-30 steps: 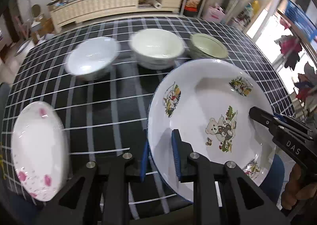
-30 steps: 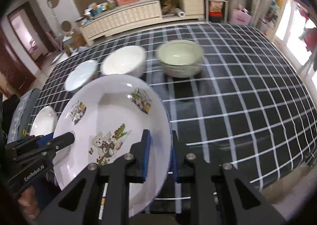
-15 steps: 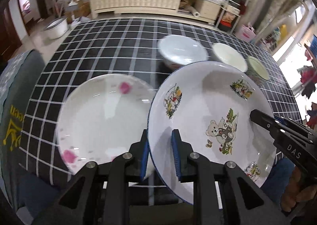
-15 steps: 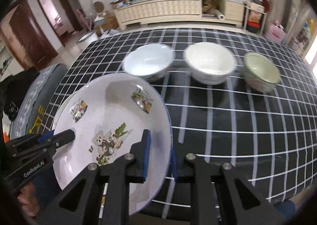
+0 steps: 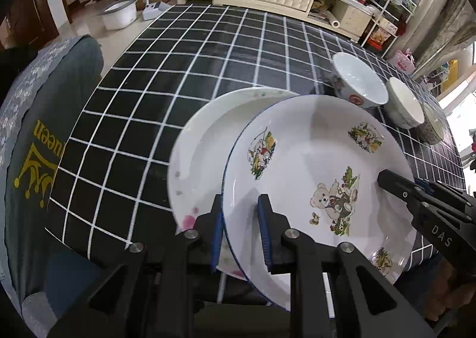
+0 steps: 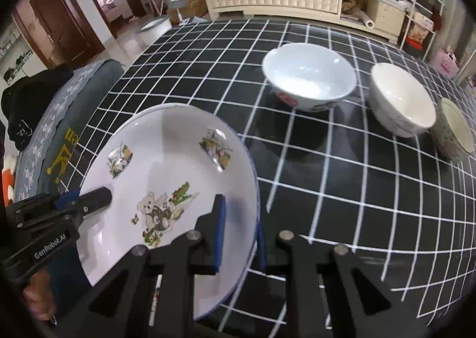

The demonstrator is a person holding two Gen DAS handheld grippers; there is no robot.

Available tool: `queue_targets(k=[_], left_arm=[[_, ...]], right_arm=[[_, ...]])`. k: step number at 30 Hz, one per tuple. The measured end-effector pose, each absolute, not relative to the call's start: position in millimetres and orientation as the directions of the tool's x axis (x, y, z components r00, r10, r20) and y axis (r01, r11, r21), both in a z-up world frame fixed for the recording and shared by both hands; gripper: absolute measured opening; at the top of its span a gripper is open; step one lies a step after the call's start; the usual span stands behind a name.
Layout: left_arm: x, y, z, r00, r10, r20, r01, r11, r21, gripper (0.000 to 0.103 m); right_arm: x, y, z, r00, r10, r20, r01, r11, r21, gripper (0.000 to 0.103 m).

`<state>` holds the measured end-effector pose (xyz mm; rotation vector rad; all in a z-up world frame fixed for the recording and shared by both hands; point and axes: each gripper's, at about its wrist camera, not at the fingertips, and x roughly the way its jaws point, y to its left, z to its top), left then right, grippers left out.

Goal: Organize plates and bowls
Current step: 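Carry the bear-print plate over the stacked plates with the right gripper, then lower the bear-print plate onto the stack and open the right gripper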

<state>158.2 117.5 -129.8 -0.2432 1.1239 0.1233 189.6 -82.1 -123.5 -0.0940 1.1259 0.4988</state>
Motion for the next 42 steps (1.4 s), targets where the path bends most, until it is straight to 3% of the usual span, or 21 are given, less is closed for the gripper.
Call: queue_targets(k=[34, 35, 38, 42], left_arm=[[166, 147, -147, 0.438, -0.006, -0.899, -0.259, 0.957, -0.133, 0.019], [166, 147, -146, 0.439, -0.006, -0.898, -0.258, 0.957, -0.133, 0.02], [164, 144, -144, 0.438, -0.013, -0.899, -0.251, 0.958, -0.136, 0.03], [161, 140, -141, 0.44, -0.009, -0.898, -0.254, 0.958, -0.134, 0.035]], right_arm=[[200, -54, -144, 0.276, 0.312, -0.909, -0.442, 0.881, 0.168, 0.028], [199, -54, -144, 0.271, 0.311, -0.911, -0.443, 0.88, 0.169, 0.028], [197, -54, -147, 0.254, 0.298, -0.92, -0.441, 0.883, 0.164, 0.046], [192, -58, -148, 0.259, 0.288, -0.922, -0.446, 0.882, 0.151, 0.051]])
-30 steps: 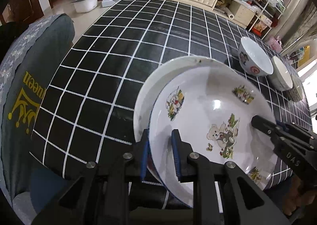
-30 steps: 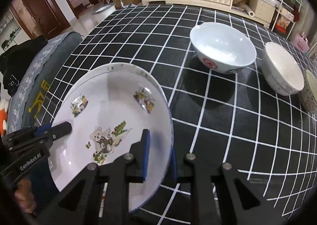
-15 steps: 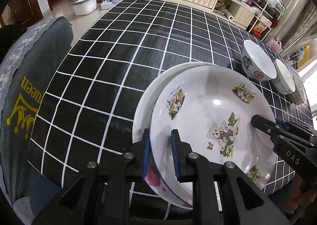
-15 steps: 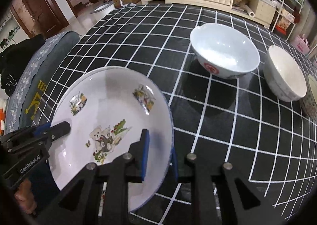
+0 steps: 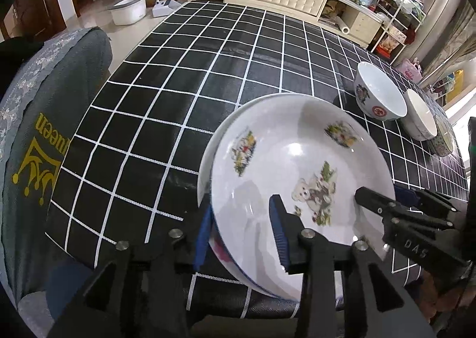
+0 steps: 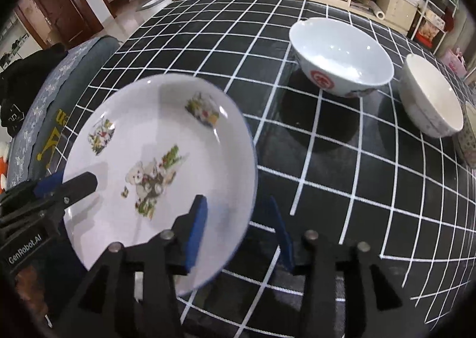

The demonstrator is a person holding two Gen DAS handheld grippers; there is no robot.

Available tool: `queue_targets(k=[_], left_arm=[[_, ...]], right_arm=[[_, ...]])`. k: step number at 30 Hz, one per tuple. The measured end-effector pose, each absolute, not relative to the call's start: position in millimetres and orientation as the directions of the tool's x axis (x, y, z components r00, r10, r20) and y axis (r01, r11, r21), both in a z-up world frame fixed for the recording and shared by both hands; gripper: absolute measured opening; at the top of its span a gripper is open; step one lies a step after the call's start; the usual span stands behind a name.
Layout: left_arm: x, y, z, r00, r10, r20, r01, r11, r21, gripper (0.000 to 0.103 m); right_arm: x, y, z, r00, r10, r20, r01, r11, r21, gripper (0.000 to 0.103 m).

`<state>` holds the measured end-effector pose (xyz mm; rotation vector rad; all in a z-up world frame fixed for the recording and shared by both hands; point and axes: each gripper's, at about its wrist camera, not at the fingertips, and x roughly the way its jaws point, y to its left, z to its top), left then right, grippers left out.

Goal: Organize plates and bowls
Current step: 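Lower the bear-print plate onto the stack and open the right gripper, then withdraw the right tool from the plate stack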

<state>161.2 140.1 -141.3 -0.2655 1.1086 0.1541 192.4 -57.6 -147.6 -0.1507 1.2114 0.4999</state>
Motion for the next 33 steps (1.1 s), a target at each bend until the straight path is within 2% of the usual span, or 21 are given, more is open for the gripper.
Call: queue_targets(k=[4, 6, 7, 8, 17, 33], left_arm=[[157, 136, -140, 0.434, -0.003, -0.901, -0.251, 0.96, -0.123, 0.037], [155, 134, -138, 0.429, 0.005, -0.903, -0.254, 0.96, -0.115, 0.042], [154, 133, -136, 0.427, 0.021, -0.904, -0.26, 0.96, -0.101, 0.048], [152, 131, -133, 0.433, 0.036, -0.901, -0.259, 0.962, -0.086, 0.049], [143, 122, -107, 0.468, 0.051, -0.882, -0.248, 0.966, -0.076, 0.049], [163, 64, -53, 0.563, -0.001, -0.826, -0.113, 0.991, -0.078, 0.049]], right_arm=[[192, -65, -144, 0.261, 0.289, -0.921, -0.431, 0.889, 0.156, 0.053], [191, -68, -141, 0.265, 0.295, -0.918, -0.428, 0.889, 0.162, 0.054], [190, -69, -140, 0.266, 0.296, -0.917, -0.427, 0.889, 0.163, 0.055], [190, -70, -139, 0.268, 0.297, -0.916, -0.428, 0.889, 0.163, 0.055], [179, -82, -111, 0.319, 0.332, -0.888, -0.427, 0.886, 0.178, 0.055], [186, -136, -57, 0.449, 0.322, -0.833, -0.372, 0.916, 0.153, 0.059]])
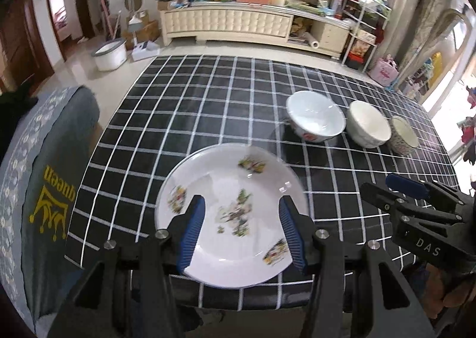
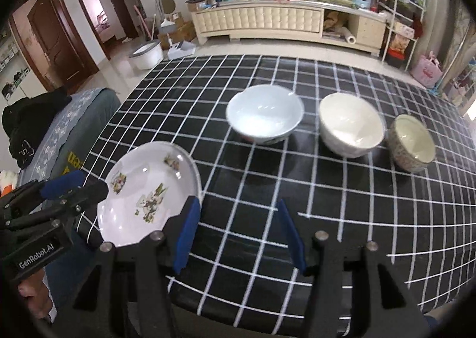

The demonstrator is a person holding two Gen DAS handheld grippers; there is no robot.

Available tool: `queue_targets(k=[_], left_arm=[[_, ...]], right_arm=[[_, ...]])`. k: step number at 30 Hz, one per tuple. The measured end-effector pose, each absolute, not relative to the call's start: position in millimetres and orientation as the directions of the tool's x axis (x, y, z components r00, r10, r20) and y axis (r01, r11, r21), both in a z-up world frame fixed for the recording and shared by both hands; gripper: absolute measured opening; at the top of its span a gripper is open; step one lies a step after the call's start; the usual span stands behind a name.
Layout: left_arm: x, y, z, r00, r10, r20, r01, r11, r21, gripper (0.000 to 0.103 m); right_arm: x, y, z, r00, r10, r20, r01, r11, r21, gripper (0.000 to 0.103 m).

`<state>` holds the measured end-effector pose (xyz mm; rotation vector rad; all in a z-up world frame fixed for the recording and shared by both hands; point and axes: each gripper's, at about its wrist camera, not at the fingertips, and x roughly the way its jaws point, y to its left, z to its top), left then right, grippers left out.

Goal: Organize plates and bowls
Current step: 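Withdraw the right tool from the plate stack, then move both tools to the rim of the red-logo white bowl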

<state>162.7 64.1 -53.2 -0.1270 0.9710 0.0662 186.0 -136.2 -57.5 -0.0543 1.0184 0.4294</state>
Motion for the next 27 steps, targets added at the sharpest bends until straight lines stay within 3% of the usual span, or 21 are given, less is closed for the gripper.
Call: queue_targets(k=[10, 13, 27], left_arm=[[200, 27, -37, 0.583, -0.042, -0.811, -0.006, 0.998, -0.056, 0.049], [212, 23, -33, 0.589, -0.058, -0.806, 0.009, 0.998, -0.065, 0.065], [282, 20, -43, 0.562, -0.083, -0.823, 0.045, 0.997, -0.07, 0.065]], right_arm=[[206, -160, -42, 0.484, 0.313, -0.817, -0.336, 0.929, 0.157, 0.06], [217, -163, -40, 0.489, 0.311, -0.815, -0.333, 0.93, 0.156, 0.06], [277, -168, -57, 0.48, 0.296, -0.826, -0.32, 0.935, 0.149, 0.067]])
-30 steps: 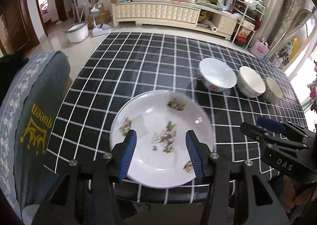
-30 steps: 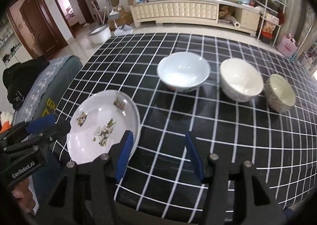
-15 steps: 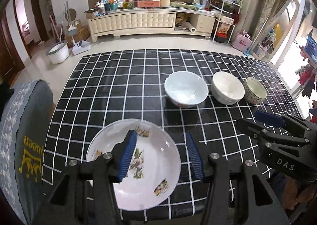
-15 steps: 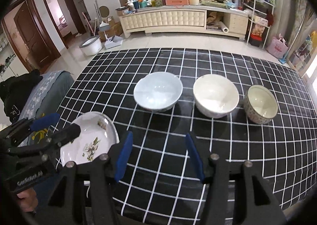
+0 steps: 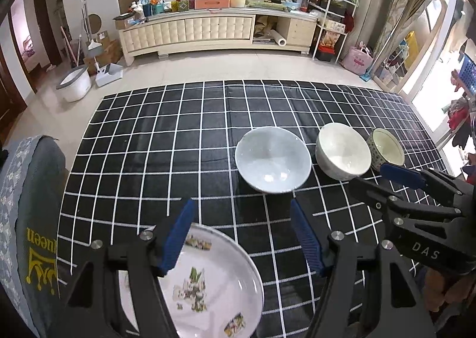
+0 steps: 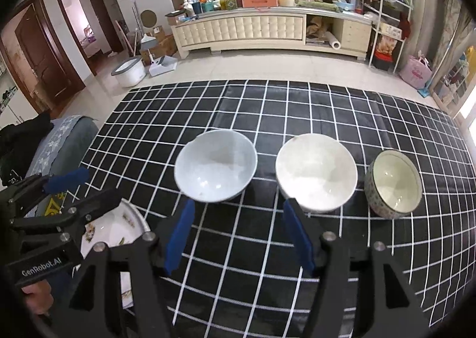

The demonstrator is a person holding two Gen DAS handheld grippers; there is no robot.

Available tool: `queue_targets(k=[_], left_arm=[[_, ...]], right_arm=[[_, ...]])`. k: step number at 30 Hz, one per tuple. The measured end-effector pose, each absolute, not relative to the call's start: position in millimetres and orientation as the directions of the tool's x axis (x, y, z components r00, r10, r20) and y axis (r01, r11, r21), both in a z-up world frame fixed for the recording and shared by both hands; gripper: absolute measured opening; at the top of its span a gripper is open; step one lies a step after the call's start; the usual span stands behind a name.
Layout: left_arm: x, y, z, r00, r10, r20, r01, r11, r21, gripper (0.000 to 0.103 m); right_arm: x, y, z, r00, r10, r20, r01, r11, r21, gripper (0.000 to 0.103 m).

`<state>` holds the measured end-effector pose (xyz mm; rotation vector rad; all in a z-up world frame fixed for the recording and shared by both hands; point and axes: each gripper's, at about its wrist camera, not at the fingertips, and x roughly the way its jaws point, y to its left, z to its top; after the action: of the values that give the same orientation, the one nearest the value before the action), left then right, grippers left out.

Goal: Organize plates and bowls
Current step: 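Move both tools to the rim of the red-logo white bowl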

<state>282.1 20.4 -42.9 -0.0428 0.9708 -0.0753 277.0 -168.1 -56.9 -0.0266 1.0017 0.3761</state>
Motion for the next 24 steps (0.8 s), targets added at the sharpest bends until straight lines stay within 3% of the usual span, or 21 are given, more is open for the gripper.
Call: queue_targets(k=[24], left_arm=[[373, 31, -112, 0.429, -0.084, -0.899, 0.008, 0.996, -0.089, 0.065]], right_arm=[[354, -139, -113, 0.396, 0.246, -0.885, -0.399, 0.914, 0.076, 0.067]])
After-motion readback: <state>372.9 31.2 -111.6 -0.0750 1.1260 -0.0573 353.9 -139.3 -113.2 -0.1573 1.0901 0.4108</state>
